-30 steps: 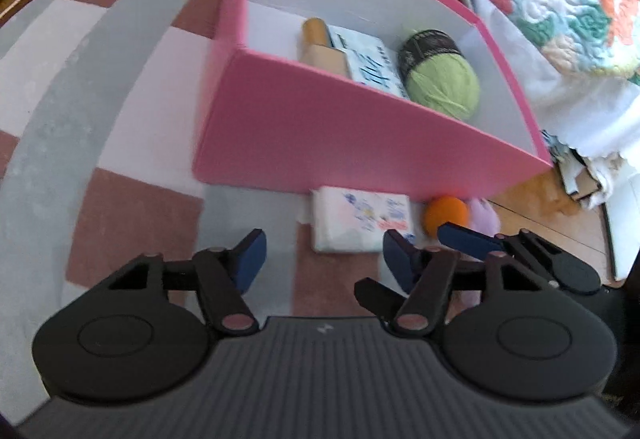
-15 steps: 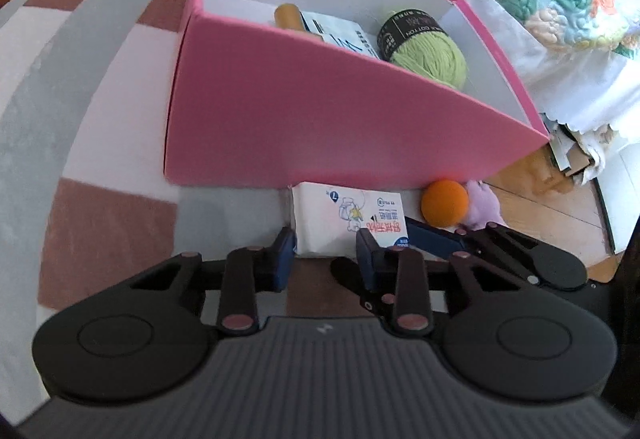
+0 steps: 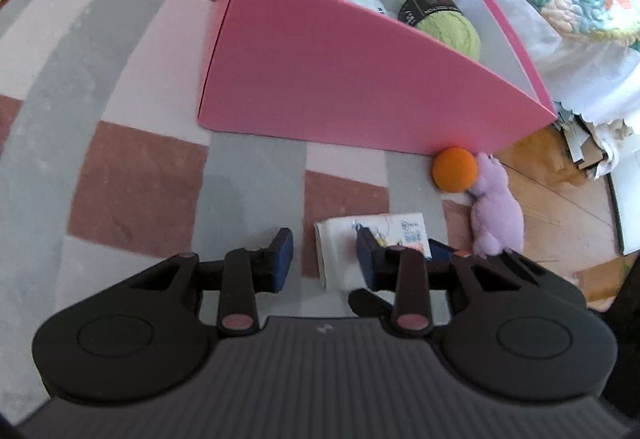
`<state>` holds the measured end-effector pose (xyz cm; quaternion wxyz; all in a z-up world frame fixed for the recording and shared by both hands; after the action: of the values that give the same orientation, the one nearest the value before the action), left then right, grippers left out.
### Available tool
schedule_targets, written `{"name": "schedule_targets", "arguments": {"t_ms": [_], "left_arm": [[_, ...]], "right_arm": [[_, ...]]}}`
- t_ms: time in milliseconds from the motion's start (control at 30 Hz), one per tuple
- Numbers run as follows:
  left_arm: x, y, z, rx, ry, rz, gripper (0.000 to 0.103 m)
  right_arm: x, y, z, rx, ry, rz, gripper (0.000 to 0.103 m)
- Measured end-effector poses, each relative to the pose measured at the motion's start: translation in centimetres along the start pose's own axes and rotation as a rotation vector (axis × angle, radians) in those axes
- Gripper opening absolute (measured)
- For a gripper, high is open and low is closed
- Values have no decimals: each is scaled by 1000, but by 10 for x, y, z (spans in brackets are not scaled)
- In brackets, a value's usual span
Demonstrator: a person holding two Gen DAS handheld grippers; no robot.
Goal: Organize objects
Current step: 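Close the left tool on the white tissue pack beside the box, then carry the tissue pack with the left tool into the pink box and release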
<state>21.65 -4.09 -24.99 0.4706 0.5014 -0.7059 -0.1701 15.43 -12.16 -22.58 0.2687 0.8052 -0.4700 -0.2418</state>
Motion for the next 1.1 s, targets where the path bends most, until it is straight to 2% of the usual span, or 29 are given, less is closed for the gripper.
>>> {"name": "schedule_targets", "arguments": {"t_ms": [33, 100, 133, 200, 300, 567, 733, 833, 1100], "left_arm": [[1, -2, -1, 2, 22, 22, 31], [3, -3, 0, -21, 54, 55, 28], [5, -2, 1, -16, 40, 43, 28], [10, 1, 4, -12, 6, 30, 28], [13, 9, 6, -18, 11, 27, 28], [21, 37, 17, -54, 14, 61, 29], [28, 52, 31, -83, -27, 54, 29], [35, 64, 34, -75, -47, 50, 30], [53, 98, 41, -12, 8, 40, 32]], "right_arm": [[-2, 1, 0, 11, 11, -1, 74], [-4, 1, 1, 24, 35, 5, 63], [-4, 1, 0, 23, 44, 12, 62], [-7, 2, -1, 10, 49, 10, 61], [-5, 7, -5, -14, 45, 12, 61], [-18, 35, -13, -42, 35, 4, 61], [-27, 57, 0, -77, 18, -1, 61], [-32, 69, 1, -88, 23, -1, 61], [-42, 100, -13, -93, 107, 16, 63]]}}
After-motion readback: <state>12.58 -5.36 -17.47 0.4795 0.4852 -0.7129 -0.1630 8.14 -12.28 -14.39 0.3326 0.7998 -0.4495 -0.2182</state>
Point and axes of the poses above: each gripper's, at about its wrist camera, not at the fingertips, and y roughly against the way its jaws point, x to its right, z to its underside, the point moved 9 cm from there along -y, roughly the way its jaws point, and after that the axes turned 9 degrees about x, right-handed, at the moved point
